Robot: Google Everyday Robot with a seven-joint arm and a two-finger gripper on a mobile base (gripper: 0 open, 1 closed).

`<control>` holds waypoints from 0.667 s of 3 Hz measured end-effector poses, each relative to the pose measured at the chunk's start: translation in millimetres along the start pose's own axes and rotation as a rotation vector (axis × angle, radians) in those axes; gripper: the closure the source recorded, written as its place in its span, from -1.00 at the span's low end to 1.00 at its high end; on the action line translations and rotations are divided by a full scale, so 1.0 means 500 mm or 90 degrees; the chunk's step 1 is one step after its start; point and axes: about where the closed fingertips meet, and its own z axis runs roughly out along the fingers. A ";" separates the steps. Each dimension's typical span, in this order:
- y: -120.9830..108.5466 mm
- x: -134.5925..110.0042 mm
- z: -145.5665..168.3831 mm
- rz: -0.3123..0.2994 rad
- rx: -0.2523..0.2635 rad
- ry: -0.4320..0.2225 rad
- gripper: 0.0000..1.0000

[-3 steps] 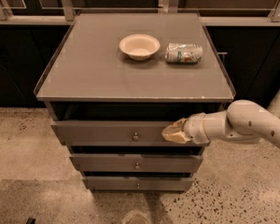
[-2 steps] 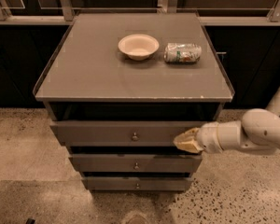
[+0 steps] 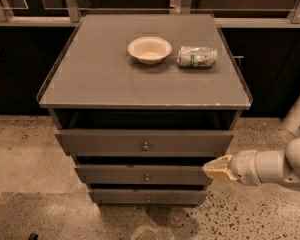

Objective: Close top drawer

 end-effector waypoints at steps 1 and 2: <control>0.000 0.000 0.000 0.000 0.000 0.000 0.15; 0.000 0.000 0.000 0.000 0.000 0.000 -0.32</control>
Offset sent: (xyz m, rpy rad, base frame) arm 0.0000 0.0000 0.0000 0.0000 0.0000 0.0000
